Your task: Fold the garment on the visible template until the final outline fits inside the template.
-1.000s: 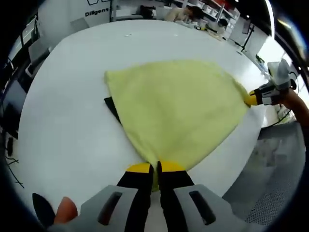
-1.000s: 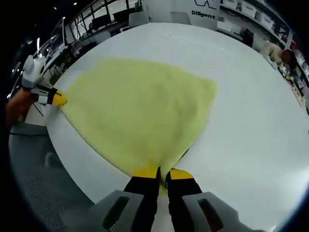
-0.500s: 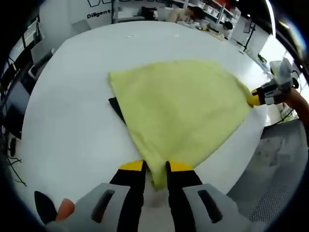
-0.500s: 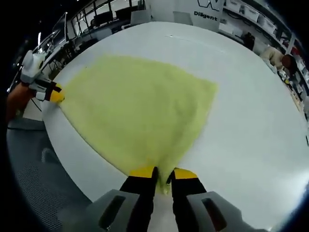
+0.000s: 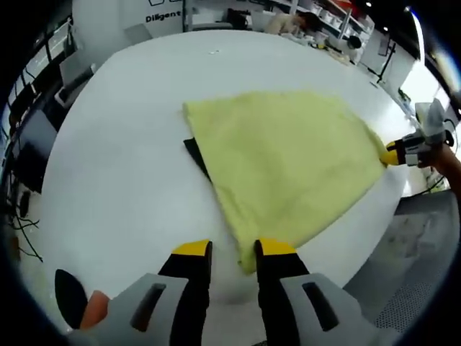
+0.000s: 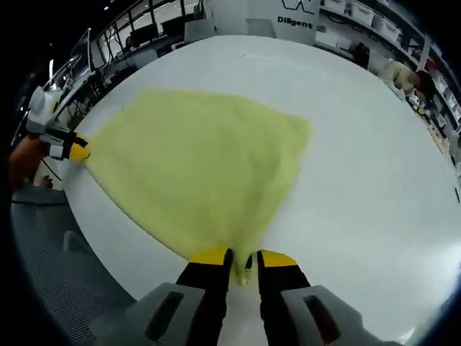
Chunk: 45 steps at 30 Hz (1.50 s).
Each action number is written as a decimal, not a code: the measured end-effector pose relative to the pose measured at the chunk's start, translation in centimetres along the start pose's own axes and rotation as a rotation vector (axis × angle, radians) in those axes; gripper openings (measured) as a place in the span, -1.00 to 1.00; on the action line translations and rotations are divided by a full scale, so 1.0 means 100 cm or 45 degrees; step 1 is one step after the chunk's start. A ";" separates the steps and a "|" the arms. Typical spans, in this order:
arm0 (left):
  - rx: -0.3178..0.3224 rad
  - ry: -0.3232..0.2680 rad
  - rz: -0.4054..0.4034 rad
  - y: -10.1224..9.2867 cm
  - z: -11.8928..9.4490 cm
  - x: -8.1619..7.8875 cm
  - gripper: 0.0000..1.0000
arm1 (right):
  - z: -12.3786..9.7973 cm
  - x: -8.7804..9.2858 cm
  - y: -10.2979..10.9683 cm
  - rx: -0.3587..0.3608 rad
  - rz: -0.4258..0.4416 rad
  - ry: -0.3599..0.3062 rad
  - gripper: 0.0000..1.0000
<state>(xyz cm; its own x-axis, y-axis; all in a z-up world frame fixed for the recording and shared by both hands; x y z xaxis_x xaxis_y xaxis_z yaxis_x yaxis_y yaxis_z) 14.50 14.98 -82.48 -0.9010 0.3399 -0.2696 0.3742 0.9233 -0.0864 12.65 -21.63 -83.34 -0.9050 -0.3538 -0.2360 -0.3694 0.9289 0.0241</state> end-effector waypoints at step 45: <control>-0.068 -0.819 0.004 -0.050 -0.096 -0.032 0.46 | -0.108 -0.061 0.059 0.124 0.008 -0.869 0.57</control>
<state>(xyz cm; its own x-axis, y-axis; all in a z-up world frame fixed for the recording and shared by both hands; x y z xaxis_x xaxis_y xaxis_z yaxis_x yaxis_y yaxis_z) 13.40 10.98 -71.98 -0.5823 0.1830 -0.7921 0.3505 0.9357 -0.0414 13.72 -15.11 -71.24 -0.5600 -0.2303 -0.7958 -0.3152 0.9476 -0.0524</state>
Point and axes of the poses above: the point that each gripper's makers call its tool centre point, and the gripper's own axes: z roughly forward along the fingers, y roughly to its left, x roughly out of its underside, the point moved 4 cm from there along -z, roughly backward along the fingers, and after that the axes turned 14 degrees about y, right-handed, at the moved point
